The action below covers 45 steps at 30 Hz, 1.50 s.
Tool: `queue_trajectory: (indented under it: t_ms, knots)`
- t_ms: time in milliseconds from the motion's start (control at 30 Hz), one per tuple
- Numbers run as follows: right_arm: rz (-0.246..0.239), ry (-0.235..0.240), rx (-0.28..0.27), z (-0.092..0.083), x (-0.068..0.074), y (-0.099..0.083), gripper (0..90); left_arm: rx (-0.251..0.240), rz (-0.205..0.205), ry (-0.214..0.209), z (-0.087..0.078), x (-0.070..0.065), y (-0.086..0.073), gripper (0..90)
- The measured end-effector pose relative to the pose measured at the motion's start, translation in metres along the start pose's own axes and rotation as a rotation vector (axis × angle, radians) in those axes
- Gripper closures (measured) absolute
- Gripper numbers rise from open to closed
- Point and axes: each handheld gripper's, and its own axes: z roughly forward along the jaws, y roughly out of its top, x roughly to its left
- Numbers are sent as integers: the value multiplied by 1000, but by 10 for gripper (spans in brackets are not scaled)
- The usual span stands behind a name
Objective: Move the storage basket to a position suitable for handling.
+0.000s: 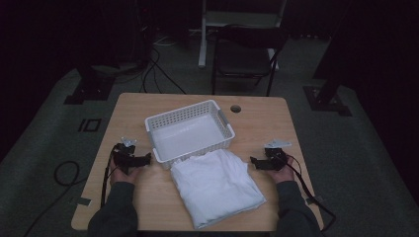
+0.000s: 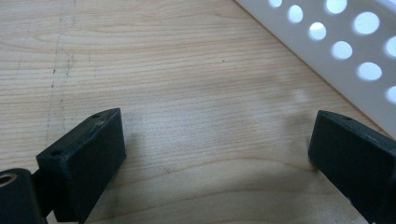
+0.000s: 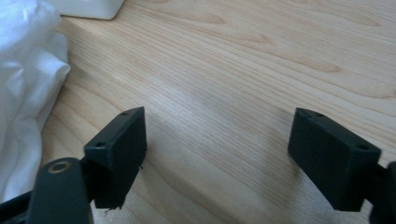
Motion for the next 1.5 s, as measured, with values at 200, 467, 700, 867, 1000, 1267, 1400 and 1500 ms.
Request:
queue_trajectory:
  t_ms: [200,467,700,867,1000,1267,1400,1500]
  knots:
    - [-1,1,1,0,0,0,182,0,5,-6,0,0,0,37]
    - [-10,13,-5,-1,-1,0,245,-1,1,-2,0,-1,0,39]
    - [71,44,-56,-10,-4,9,403,-23,-8,4,-5,-3,-4,102]
    - [55,58,-80,-12,2,31,411,-22,-8,1,-11,-4,-5,283]
    - [49,87,-107,-11,8,47,494,-45,-86,-63,-17,-2,-8,385]
    - [28,133,-162,-11,18,71,594,-130,-37,-87,-43,-14,-14,391]
    - [36,142,-175,-10,21,82,602,-148,15,-115,-53,-27,-16,377]
    - [45,159,-189,-8,23,90,598,-145,51,-124,-58,-39,-19,367]
